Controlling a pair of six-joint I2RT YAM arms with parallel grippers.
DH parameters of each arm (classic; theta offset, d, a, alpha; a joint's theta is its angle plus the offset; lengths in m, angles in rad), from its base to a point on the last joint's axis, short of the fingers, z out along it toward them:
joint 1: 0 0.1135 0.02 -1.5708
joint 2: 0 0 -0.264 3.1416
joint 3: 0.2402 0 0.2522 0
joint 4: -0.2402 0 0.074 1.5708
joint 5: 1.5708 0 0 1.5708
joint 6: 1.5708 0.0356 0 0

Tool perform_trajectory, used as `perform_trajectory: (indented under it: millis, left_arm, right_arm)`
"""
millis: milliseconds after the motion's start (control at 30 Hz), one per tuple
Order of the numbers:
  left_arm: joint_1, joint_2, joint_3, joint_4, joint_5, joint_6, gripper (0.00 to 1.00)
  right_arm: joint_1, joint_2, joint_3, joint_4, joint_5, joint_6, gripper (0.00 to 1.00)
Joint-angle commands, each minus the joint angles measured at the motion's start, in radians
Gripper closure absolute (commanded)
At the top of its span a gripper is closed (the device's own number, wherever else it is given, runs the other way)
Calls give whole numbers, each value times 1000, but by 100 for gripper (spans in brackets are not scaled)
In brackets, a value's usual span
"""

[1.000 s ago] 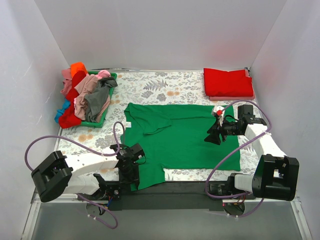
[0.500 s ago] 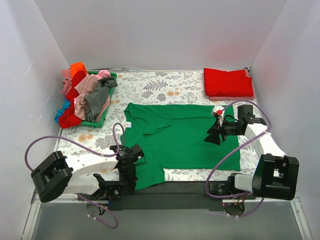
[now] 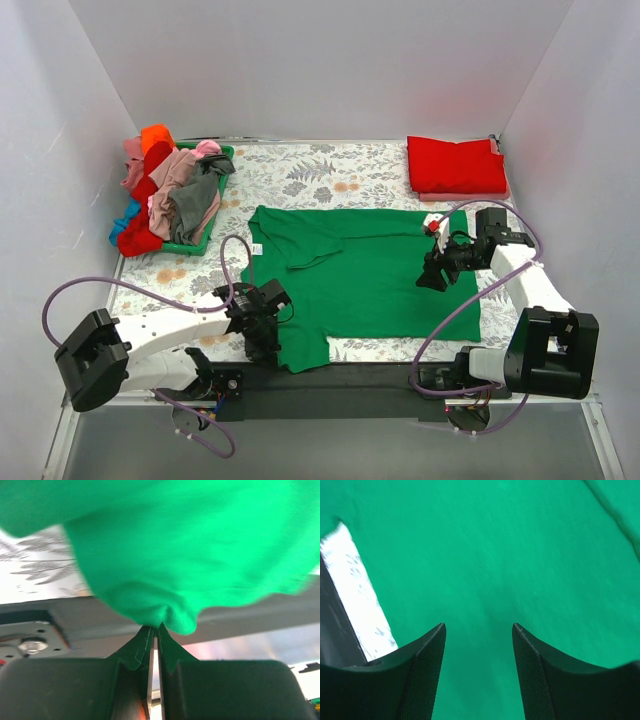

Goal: Fold and stack the t-shirts
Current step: Fold the tshirt

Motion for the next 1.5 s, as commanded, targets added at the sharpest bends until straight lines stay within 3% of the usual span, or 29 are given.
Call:
perform_trajectory:
  millis: [0, 200, 400, 700, 933, 1033, 1067, 1167, 1267, 1467]
  left_arm:
    - [-6, -44, 49, 27, -15, 14, 100]
    - [-6, -96, 84, 71, -27, 51, 100]
    - [0, -107, 135, 117, -85, 132, 100]
    - [30, -95, 124, 240, -38, 227, 100]
    - [52, -130, 99, 249, -22, 258, 100]
    - [61, -148, 104, 240, -32, 263, 100]
    - [64, -150, 106, 233, -35, 264, 100]
    - [79, -159, 119, 217, -48, 269, 100]
    - [108, -164, 135, 208, -75, 279, 100]
    - [281, -144, 193, 222, -55, 361, 100]
  right_arm:
    - [-12, 26, 56, -137, 189, -81, 37]
    - [-108, -5, 62, -281, 506, -150, 38]
    - [-175, 7, 11, -292, 673, -72, 39]
    - [-210, 136, 19, -238, 790, 103, 39]
    - [-207, 225, -38, -177, 705, 161, 35]
    - [-187, 246, -59, -134, 672, 192, 48]
    - [-176, 251, -59, -123, 666, 203, 64]
    - [-168, 234, -32, -117, 663, 215, 90]
    - [-165, 210, 23, -125, 625, 218, 99]
    - [-110, 272, 169, -174, 537, 236, 99]
